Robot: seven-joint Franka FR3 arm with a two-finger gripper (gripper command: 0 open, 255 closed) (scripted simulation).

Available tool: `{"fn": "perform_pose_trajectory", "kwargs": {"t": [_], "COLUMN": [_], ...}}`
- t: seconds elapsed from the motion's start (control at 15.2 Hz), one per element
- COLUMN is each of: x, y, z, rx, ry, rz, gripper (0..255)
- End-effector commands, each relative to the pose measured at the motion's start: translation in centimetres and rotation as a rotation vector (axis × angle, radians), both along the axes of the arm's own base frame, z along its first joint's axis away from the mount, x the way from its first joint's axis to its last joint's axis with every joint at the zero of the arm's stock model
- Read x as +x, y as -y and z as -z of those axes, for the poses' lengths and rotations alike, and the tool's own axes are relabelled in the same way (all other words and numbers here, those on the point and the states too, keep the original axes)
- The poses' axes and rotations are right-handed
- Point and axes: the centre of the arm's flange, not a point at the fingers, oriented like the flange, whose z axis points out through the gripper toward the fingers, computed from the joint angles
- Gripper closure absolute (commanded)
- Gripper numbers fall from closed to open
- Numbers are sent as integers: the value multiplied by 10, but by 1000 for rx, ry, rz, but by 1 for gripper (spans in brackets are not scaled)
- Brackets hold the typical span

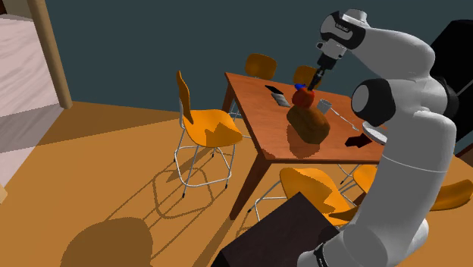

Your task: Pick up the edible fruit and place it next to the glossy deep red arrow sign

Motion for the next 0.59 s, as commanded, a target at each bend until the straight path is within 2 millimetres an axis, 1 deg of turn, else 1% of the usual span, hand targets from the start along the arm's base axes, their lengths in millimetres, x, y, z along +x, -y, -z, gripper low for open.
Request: {"fn": "perform_pose_trajectory", "kwargs": {"t": [0.0,0.53], "x": [-20,-100], "y": [16,84], "z": [1,0], "rx": [0,0], "ry": [0,0], "rz": [-1,-1], "gripper": [255,255]}}
